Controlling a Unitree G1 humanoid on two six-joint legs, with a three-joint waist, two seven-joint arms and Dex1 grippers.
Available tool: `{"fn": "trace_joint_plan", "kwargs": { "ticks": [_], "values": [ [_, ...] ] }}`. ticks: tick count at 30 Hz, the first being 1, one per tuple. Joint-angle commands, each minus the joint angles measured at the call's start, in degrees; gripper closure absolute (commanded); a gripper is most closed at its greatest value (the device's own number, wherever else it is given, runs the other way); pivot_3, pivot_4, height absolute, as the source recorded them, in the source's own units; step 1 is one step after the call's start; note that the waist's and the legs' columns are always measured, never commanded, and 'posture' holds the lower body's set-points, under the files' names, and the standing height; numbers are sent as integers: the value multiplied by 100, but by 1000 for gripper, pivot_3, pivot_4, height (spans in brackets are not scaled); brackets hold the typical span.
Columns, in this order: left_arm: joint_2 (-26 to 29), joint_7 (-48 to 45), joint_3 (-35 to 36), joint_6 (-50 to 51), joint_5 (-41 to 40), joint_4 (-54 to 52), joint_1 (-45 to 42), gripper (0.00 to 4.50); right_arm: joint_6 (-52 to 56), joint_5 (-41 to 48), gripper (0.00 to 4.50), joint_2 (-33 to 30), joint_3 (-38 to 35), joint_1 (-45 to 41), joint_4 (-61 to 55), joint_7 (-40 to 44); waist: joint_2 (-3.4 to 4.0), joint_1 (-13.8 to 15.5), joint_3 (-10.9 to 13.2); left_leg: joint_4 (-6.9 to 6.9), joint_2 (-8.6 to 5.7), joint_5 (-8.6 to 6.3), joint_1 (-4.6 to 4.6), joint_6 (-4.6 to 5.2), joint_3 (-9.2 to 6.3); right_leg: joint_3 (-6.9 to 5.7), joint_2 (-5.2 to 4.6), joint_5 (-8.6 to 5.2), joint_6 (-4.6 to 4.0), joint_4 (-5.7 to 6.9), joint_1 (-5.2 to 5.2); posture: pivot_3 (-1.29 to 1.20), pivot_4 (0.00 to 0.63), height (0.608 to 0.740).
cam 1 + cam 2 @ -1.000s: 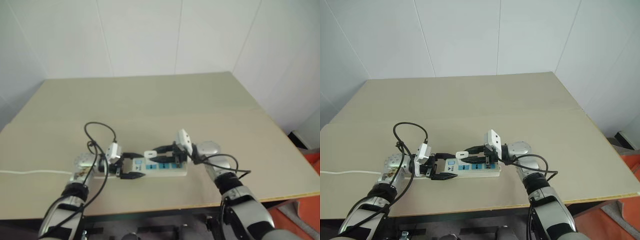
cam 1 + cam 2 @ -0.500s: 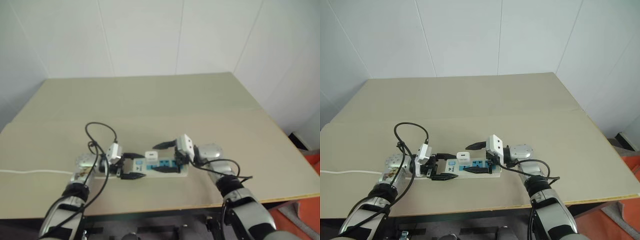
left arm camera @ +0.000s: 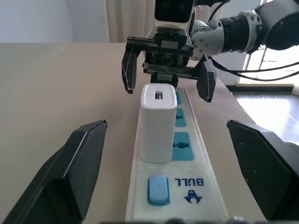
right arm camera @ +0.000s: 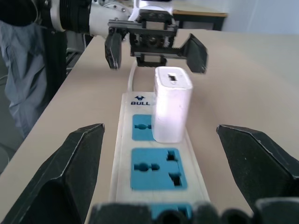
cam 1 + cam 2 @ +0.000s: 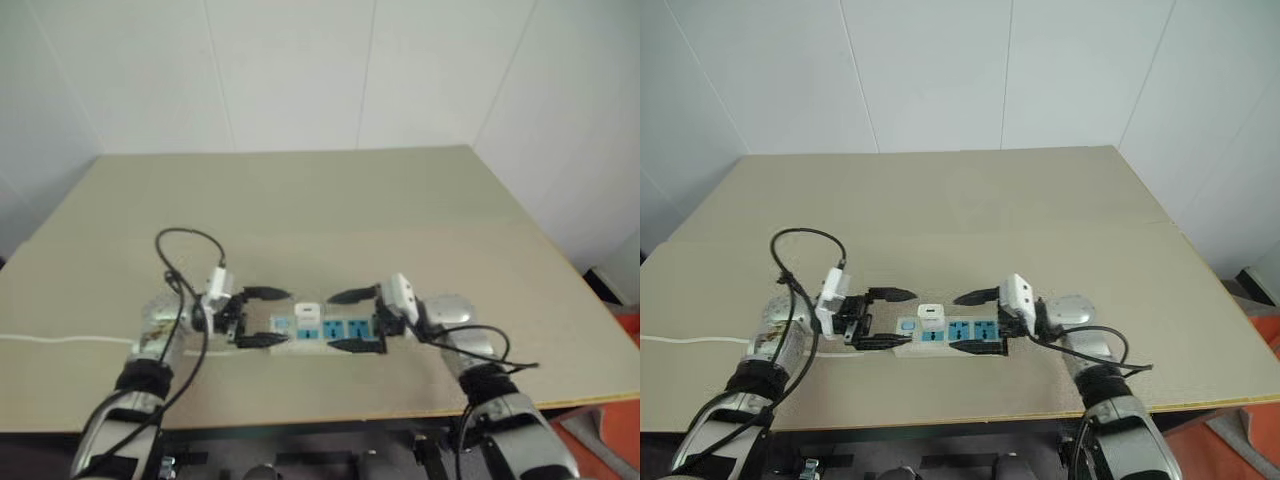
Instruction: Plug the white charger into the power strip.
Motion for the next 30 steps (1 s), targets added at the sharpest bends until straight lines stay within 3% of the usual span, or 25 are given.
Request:
{"fn": "trace_joint_plan", "kwargs": {
  "ticks": [1, 7, 12, 30],
  "values": [
    [1319, -47, -179, 21, -431, -773, 454, 22, 366, 386, 0, -1120, -766, 80, -828, 229, 8, -19, 17, -1, 3, 0, -8, 0, -1, 0, 2, 0, 0, 2, -11, 0, 150, 740],
    [3004, -47, -50, -644, -913, -377, 1073, 22, 897, 560, 0, -3073, -1539, 671, -1341, 756, 14, 33, 35, -29, 4, 0, 9, 0, 12, -1, -2, -7, -5, -12, -3, 0, 150, 740],
    [3564, -47, 168, -716, -1353, -367, 1418, 22, 1255, 803, 0, -3765, -1944, 1139, -1701, 881, 15, 62, 46, -30, 8, 0, 13, 0, 27, 3, -2, -21, 14, -12, -1, 0, 150, 740],
    [3395, -47, 301, -525, -1195, -489, 1231, 22, 1369, 758, 0, -4098, -2472, 2099, -2251, 449, 14, 122, 50, -34, 13, 0, 17, 0, 64, 25, 0, -31, 26, -13, -6, 0, 150, 740]
  ]
}}
